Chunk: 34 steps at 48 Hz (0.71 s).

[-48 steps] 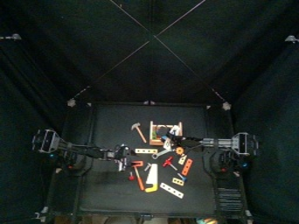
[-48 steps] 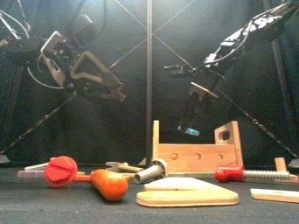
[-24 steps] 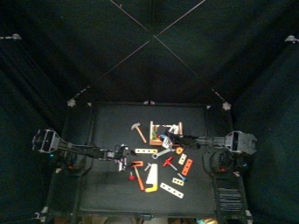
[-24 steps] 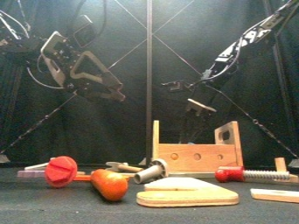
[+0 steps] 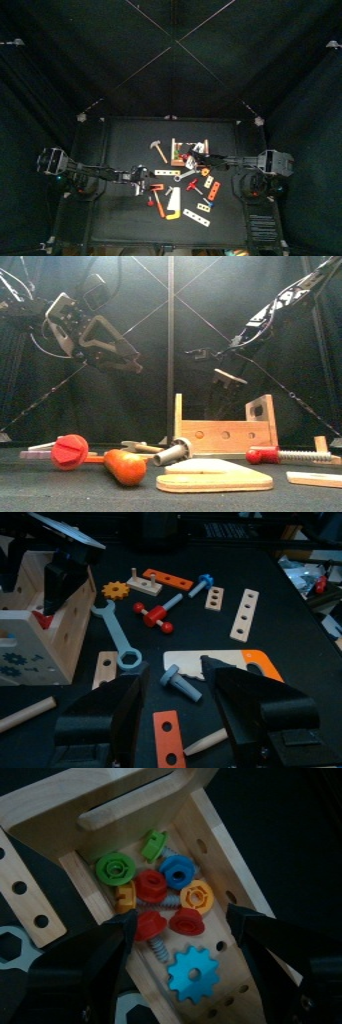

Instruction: Place blue gear into toolbox

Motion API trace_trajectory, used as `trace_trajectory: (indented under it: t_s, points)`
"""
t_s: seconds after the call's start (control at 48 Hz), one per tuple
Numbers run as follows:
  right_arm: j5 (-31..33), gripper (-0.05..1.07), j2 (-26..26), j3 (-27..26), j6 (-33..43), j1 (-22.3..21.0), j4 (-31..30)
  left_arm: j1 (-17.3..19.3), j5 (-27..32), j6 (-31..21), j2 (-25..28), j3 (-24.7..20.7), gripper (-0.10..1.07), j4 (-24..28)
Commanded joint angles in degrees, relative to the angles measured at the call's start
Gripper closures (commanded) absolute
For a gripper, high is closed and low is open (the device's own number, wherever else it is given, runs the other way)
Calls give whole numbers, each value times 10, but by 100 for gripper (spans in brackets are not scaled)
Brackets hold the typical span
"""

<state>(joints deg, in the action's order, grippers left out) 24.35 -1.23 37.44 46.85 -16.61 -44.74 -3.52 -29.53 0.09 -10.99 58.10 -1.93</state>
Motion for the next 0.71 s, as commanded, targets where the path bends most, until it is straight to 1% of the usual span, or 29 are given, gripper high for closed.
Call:
trace_trajectory:
  t_s: [0.0,0.375,0.521,0.688]
  points:
    - [-3,2,-10,-4,0,2,1,-1,-6,0,-2,-5,13,-1]
    - [2,2,-9,-3,-3,4,1,-1,-6,-2,-2,-5,13,-1]
    - [4,2,-12,-4,0,5,2,-1,-6,-2,-1,-4,13,-15]
    - [21,2,-29,-9,0,21,4,-3,-6,-2,-2,-1,13,-34]
